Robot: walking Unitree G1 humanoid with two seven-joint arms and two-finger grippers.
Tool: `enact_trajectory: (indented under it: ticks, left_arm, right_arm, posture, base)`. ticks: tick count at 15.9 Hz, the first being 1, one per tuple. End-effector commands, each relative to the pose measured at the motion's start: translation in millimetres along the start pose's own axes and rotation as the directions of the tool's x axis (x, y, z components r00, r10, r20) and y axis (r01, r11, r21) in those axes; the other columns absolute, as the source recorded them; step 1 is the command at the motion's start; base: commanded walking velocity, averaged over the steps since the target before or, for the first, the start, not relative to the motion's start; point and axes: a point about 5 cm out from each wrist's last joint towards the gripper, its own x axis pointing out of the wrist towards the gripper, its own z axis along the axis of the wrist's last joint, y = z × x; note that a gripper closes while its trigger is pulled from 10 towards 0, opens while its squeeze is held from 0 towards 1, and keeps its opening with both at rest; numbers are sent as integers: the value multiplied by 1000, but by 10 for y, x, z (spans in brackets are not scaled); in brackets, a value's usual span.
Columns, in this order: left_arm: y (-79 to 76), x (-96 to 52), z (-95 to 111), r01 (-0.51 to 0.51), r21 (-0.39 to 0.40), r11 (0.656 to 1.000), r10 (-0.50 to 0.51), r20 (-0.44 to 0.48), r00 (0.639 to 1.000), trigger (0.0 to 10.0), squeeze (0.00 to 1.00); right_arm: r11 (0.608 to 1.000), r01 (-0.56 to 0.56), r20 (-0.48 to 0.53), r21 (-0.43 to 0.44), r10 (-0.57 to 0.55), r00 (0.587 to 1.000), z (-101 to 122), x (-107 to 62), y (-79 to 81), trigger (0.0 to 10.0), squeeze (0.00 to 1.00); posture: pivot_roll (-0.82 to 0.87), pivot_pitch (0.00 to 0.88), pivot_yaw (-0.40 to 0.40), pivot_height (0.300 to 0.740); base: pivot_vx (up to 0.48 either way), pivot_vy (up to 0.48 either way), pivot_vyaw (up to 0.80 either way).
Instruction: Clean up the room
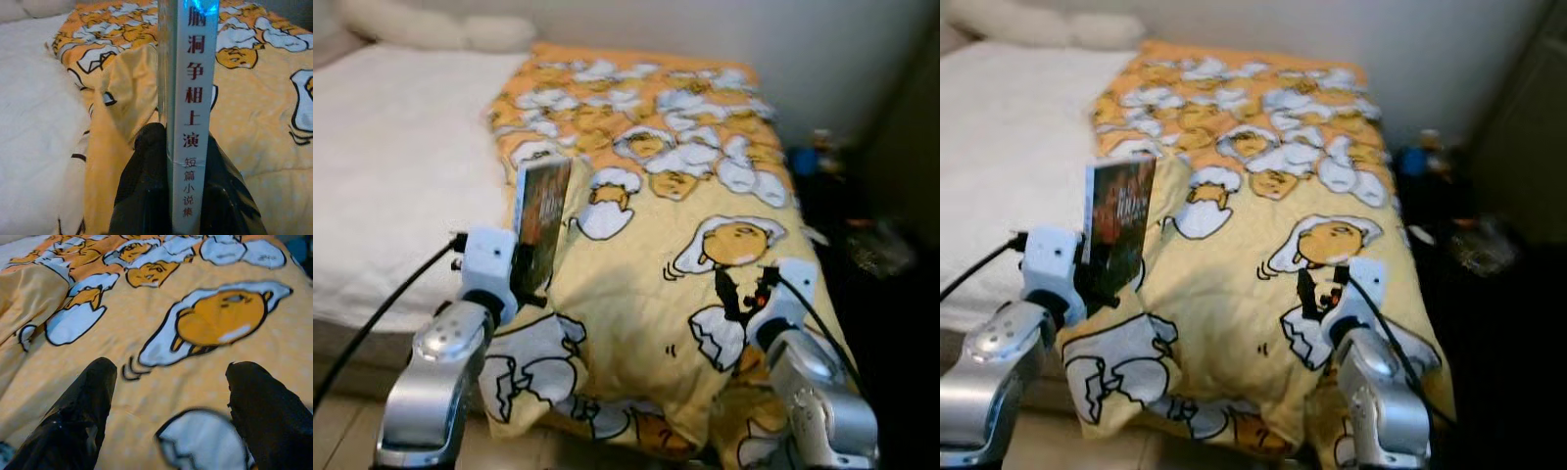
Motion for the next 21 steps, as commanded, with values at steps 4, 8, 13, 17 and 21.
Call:
enact_trajectory:
  ticks: [4, 8, 13, 17, 21]
  left_arm:
    - [-5, -18, 70, 22, 14, 1000, -22, 20, 1000, 10000, 0]
    - [35, -14, 64, 15, 0, 1000, -15, 6, 1000, 10000, 0]
    - [63, 45, 90, 11, 13, 1000, -12, 4, 1000, 10000, 0]
    - [24, 69, 72, 41, 26, 999, -41, -9, 999, 10000, 0]
    - [24, 88, 86, 37, 34, 999, -37, -4, 999, 10000, 0]
  right_arm:
    - [1000, -18, 12, -14, 18, 1000, 68, 7, 70, 10000, 0]
    - [1000, 10, -5, -29, -10, 1000, 63, 8, 20, 10000, 0]
    - [999, -13, -16, -44, 12, 1000, 83, 69, 71, 10000, 0]
    - [999, -21, 5, -30, 21, 1000, 142, 103, 125, 10000, 0]
    - [998, -29, 11, -49, 30, 999, 129, 115, 103, 10000, 0]
  posture:
    - [-62, 0, -24, 740]
    - [-69, 0, -30, 740]
    - [-66, 0, -42, 740]
    - [-81, 0, -36, 740]
    - [-78, 0, -42, 740]
  base:
    - [0, 379, -511]
    - [0, 384, -106]
    - [0, 392, -360]
    - [0, 393, 0]
    - [0, 393, 0]
